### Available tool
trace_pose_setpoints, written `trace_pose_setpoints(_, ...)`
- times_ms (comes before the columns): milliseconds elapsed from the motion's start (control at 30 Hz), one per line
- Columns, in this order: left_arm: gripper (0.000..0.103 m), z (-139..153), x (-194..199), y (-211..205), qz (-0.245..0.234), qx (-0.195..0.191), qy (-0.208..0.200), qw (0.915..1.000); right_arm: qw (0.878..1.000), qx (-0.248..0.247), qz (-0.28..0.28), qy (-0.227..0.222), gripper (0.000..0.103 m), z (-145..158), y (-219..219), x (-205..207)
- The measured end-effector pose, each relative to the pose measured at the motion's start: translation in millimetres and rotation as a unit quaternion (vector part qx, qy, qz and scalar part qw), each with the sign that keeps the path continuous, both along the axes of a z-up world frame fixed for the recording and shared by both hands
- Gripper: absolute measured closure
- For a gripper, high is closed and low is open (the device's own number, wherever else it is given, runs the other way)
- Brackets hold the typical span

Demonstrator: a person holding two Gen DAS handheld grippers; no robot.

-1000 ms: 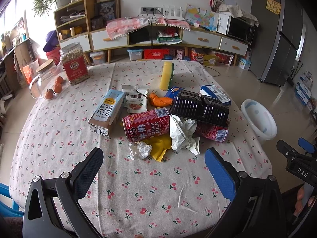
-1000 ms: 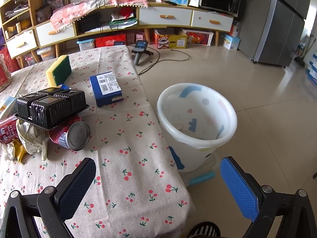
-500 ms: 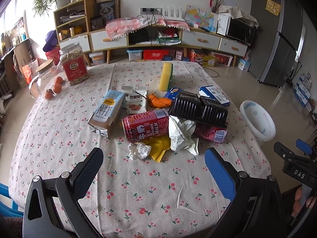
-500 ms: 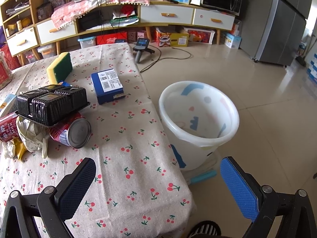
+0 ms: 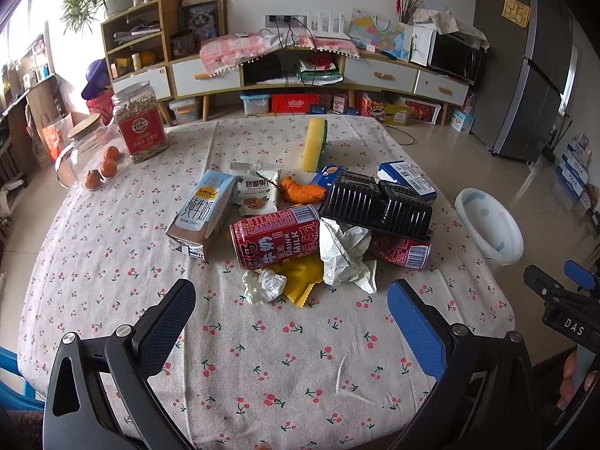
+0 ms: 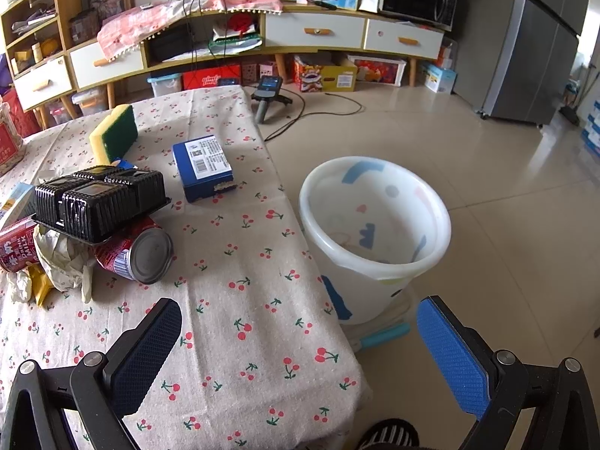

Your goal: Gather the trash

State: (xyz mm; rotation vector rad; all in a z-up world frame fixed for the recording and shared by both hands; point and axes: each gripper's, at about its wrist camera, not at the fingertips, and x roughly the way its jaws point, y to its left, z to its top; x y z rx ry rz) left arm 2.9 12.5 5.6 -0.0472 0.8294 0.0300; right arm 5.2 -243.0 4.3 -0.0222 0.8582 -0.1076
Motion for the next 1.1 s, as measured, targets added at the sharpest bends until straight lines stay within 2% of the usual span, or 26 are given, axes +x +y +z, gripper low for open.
trace_pose_setpoints(1100, 0.0, -2.2, 0.0, 0.5, -0.003, 0.002, 0.004, 1.0, 1.0, -0.001, 0.002, -0.002, 0.0, 1.9, 0.0, -1.3)
